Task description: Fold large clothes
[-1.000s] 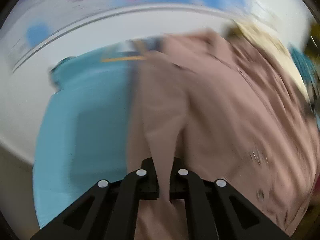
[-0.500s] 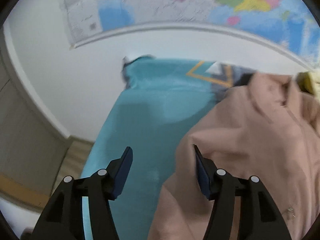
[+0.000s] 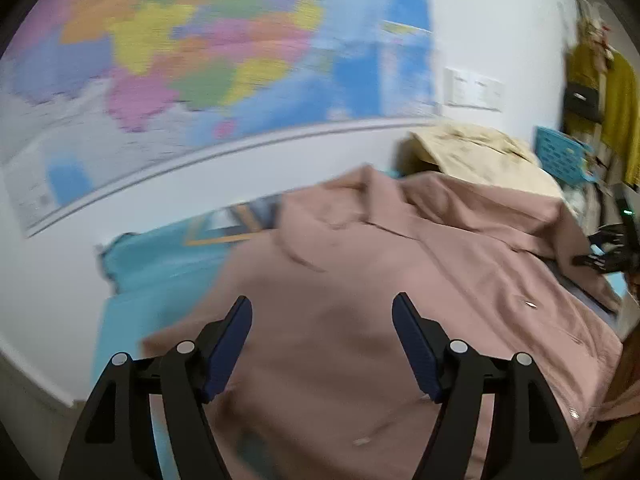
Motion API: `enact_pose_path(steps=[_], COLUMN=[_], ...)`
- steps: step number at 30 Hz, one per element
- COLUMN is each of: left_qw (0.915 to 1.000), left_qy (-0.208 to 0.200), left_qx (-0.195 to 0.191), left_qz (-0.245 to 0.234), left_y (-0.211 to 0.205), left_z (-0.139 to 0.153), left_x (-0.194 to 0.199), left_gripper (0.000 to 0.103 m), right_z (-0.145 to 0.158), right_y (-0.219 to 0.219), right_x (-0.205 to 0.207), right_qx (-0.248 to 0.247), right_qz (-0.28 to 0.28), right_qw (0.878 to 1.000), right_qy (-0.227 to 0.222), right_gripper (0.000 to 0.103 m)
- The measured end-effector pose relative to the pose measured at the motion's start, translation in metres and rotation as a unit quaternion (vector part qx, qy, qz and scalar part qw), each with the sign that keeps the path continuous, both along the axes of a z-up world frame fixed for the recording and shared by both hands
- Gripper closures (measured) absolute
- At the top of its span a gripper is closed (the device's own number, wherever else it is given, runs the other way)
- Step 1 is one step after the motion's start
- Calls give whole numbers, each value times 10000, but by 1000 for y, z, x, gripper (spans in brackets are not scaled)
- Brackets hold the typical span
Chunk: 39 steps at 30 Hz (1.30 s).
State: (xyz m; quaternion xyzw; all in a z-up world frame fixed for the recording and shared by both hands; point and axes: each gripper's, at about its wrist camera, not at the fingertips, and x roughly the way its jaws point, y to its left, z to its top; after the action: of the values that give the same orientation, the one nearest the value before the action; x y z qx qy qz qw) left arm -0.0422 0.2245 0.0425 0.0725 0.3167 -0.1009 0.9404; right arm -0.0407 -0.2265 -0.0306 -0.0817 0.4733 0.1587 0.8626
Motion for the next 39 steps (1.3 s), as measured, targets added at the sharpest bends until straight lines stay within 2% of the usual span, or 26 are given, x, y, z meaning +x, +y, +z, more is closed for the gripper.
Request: enact_pose_path(steps=[1, 2, 3, 4, 5, 7, 10, 11, 13, 16, 17, 18, 19, 20, 22, 25, 26, 28, 29, 30, 34, 35, 36, 37, 38, 39], left_qw=[9999, 9998, 9996, 9992, 9987, 9978, 9963, 9956, 9939, 9916, 9910, 9903, 9900, 9898, 9895, 9877, 9874, 9847, 9820, 9806, 9715, 9700, 9683, 9657, 9655, 9660], left_qy=[74, 130, 192, 244, 289, 334, 294, 289, 279, 328, 348, 398, 440, 464, 529, 730, 736, 884, 1010, 1099, 1737, 1848, 1962, 2091, 2126, 2107], left_qx=[14, 25, 24, 17, 5, 2, -143, -256, -462, -747, -803, -868, -891, -899, -918, -954, -957, -982, -943, -883, -531, -465, -401, -372, -337, -295], left_qz=[-103, -153, -229, -326, -431, -577, -795, -858, -961, -1001, -1008, -1007, -1002, -1003, -986, -1002, -1024, -1139, -1285, -1365, -1522, -1508, -1496, -1496, -1467, -1471], left_y=[-10, -14, -20, -27, -33, -42, -49, -49, -48, -42, -40, -37, -35, -33, -29, -27, -28, -35, -45, -52, -88, -93, -97, -100, -100, -101], left_z=[-5, -8, -12, -14, -17, -19, -14, -10, -5, -1, 0, -2, -4, -5, -10, -23, -26, -35, -41, -46, -75, -81, -87, -93, -96, -98], left_x=[5, 9, 13, 16, 20, 24, 26, 27, 30, 32, 32, 31, 29, 27, 25, 22, 21, 23, 25, 28, 48, 51, 54, 57, 58, 57], left_gripper=[33, 33, 33, 33, 33, 33, 33, 33, 33, 33, 33, 33, 33, 33, 33, 33, 30, 26, 24, 21, 21, 24, 34, 38, 48, 66], right_z=[-1, 5, 13, 25, 43, 70, 107, 116, 125, 124, 116, 112, 105, 97, 90, 95, 97, 97, 94, 87, 50, 42, 34, 28, 22, 14], right_y=[-5, -11, -16, -21, -27, -30, -16, -5, 19, 75, 101, 117, 135, 157, 172, 161, 152, 128, 122, 118, 129, 135, 144, 153, 159, 165], right_x=[1, 0, 0, -1, -4, -6, -3, 1, 8, 22, 29, 33, 36, 38, 36, 40, 43, 55, 63, 76, 114, 121, 128, 133, 138, 144], right_qx=[188, 440, 714, 1213, 1806, 2480, 3456, 3831, 4159, 4290, 4346, 4325, 4201, 3873, 3422, 3159, 3118, 2672, 2514, 2344, 1978, 1863, 1719, 1383, 1054, 818], right_qz=[-3, -8, 9, 87, 218, 402, 779, 946, 1183, 1632, 1807, 1885, 2038, 2191, 2261, 2273, 2166, 1666, 1476, 1261, 972, 962, 924, 861, 734, 667], right_qw=[9998, 9990, 9974, 9926, 9833, 9677, 9346, 9182, 9014, 8885, 8820, 8808, 8825, 8929, 9094, 9204, 9248, 9489, 9563, 9638, 9747, 9767, 9793, 9855, 9910, 9936], right_qy=[85, 33, 12, 13, -39, -207, -329, -333, -239, 1, 224, 400, 564, 682, 688, 372, 247, -200, -239, -168, 362, 460, 540, 483, 382, 414], right_gripper=[93, 99, 99, 99, 99, 99, 99, 99, 99, 91, 85, 72, 64, 54, 54, 53, 54, 54, 54, 54, 57, 59, 60, 60, 56, 51])
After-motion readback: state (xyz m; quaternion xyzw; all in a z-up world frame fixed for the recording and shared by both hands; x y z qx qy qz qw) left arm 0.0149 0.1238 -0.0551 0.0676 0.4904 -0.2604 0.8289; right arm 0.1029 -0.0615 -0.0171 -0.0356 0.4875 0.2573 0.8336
